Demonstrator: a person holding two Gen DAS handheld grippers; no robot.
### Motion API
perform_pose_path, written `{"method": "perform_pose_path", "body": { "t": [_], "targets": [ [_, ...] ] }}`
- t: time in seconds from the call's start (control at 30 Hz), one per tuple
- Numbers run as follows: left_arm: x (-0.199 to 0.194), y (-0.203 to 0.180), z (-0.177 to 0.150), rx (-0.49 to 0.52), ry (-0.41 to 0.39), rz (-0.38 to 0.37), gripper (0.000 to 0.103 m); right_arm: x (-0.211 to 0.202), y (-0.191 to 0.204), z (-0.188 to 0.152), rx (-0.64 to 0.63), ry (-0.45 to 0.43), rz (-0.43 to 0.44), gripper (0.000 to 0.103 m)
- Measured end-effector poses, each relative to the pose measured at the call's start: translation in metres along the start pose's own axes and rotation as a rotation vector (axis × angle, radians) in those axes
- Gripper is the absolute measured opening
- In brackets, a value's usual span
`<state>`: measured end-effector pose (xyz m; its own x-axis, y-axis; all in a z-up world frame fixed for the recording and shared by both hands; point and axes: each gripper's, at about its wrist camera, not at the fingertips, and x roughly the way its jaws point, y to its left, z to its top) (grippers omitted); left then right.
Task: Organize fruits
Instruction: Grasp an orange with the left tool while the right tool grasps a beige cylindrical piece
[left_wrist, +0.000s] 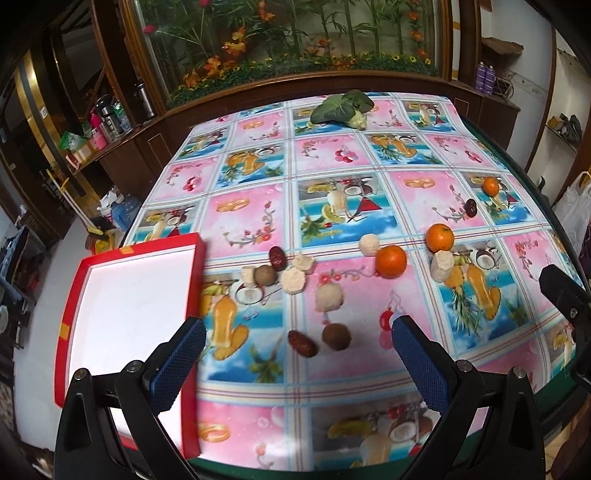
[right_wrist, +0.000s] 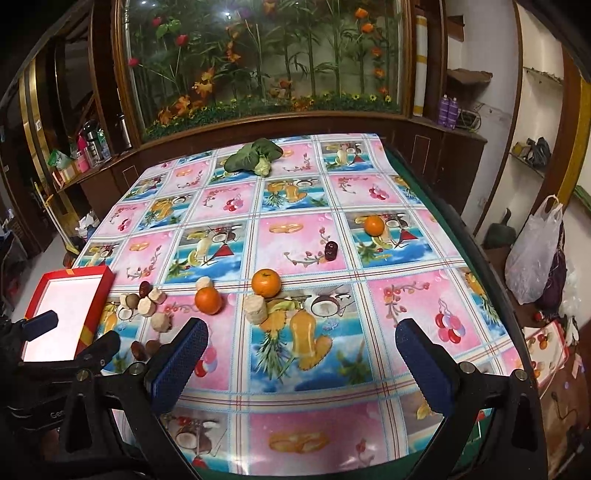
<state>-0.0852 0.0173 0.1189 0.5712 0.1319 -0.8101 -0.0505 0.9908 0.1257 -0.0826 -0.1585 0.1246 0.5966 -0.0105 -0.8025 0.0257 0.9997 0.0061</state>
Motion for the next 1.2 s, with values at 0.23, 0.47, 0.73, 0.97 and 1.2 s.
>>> {"method": "perform_pose_path", "body": {
  "t": [0.23, 0.47, 0.73, 0.97, 1.2],
  "targets": [
    [0.032, 0.003, -0.008, 0.011, 0.092, -0.032, 0.102, 0.024, -0.015, -0.006, 0.029, 0.060, 0.057, 0.092],
    [0.055, 0.032, -0.001, -0.028, 0.136, -0.082, 0.099, 0.047, -0.011, -0.014, 0.059, 0.118, 0.161, 0.081],
    [0.068, 0.038, 0.010, -0.052, 0.119, -0.163, 0.090, 0.106, 0.027, -0.012, 0.040, 0.216, 0.238, 0.051],
    [0.100, 0.015, 0.036, -0.007, 0.139, -0.236, 0.083, 0.135, 0.030, -0.011, 0.062, 0.234, 0.224, 0.028],
    [0.127, -0.008, 0.055, 0.024, 0.162, -0.316, 0.069, 0.125, 0.017, -0.012, 0.071, 0.216, 0.237, 0.017]
  ]
}}
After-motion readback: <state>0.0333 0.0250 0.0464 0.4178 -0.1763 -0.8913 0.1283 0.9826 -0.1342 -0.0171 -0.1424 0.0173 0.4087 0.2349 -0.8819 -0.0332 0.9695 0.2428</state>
